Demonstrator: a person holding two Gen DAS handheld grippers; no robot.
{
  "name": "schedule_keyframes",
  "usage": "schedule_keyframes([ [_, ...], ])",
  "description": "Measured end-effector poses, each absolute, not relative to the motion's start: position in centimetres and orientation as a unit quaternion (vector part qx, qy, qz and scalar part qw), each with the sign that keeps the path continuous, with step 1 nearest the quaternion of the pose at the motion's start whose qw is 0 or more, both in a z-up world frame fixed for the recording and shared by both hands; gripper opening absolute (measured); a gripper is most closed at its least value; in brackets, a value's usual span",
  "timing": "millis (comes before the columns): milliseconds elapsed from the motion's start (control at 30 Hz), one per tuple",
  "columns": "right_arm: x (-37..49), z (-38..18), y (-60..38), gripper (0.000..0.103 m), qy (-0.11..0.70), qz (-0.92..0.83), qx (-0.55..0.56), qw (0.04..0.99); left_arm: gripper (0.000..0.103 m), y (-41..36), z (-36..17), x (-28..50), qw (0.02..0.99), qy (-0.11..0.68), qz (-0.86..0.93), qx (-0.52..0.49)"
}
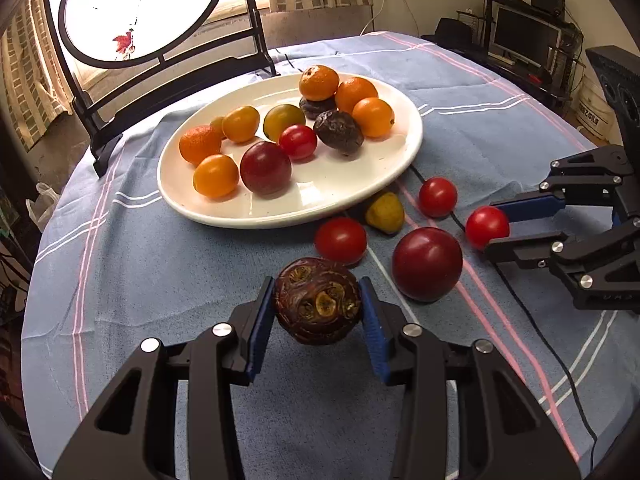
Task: Organize fruits
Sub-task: 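Grasp a red tomato with the right gripper while the left grasps a dark brown fruit, then carry the tomato and brown fruit over the plate and open both grippers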
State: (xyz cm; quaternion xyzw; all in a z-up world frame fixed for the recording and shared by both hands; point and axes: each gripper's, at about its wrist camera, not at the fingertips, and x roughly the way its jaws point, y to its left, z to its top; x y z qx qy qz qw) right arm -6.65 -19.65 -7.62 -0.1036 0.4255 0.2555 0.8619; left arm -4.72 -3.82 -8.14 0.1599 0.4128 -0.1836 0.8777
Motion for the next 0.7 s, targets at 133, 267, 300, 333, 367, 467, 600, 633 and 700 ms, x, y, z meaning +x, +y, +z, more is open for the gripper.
schedule_keyframes([
  [133,-7.1,-7.5,-19.3,0.029,0.426,0.261,-0.107,0.860,0.041,-4.1,-7.7,-5.3,0.880,0.405,-0.183,0.168],
  [267,-7.3,-6.6,-19.1,0.029,0.417,0.266,-0.108,0.862,0.041,-4.1,-7.3,-5.4,0.882,0.400,-0.182,0.168],
  [300,-7.2,-6.3,-19.1,0.029,0.414,0.267,-0.106,0.864,0.041,-4.2,-7.0,-5.3,0.884,0.397,-0.182,0.169],
  [333,-7.0,-5.8,-19.1,0.029,0.409,0.267,-0.106,0.866,0.041,-4.2,-6.7,-5.2,0.885,0.394,-0.181,0.169],
  [367,-7.0,-5.4,-19.0,0.029,0.405,0.267,-0.109,0.868,0.041,-4.2,-6.3,-5.0,0.887,0.390,-0.181,0.169],
  [467,-6.2,-3.8,-18.7,0.029,0.388,0.269,-0.112,0.875,0.041,-4.1,-5.0,-4.1,0.895,0.377,-0.174,0.165],
  [600,-5.1,-1.2,-18.5,0.028,0.356,0.269,-0.113,0.888,0.041,-3.8,-2.8,-2.6,0.908,0.353,-0.164,0.154],
  [633,-4.8,-0.5,-18.5,0.028,0.347,0.268,-0.112,0.892,0.041,-3.6,-2.1,-2.2,0.913,0.346,-0.159,0.147],
  [700,-4.2,0.7,-18.6,0.028,0.333,0.267,-0.108,0.898,0.041,-2.9,-0.9,-1.3,0.921,0.335,-0.151,0.129],
])
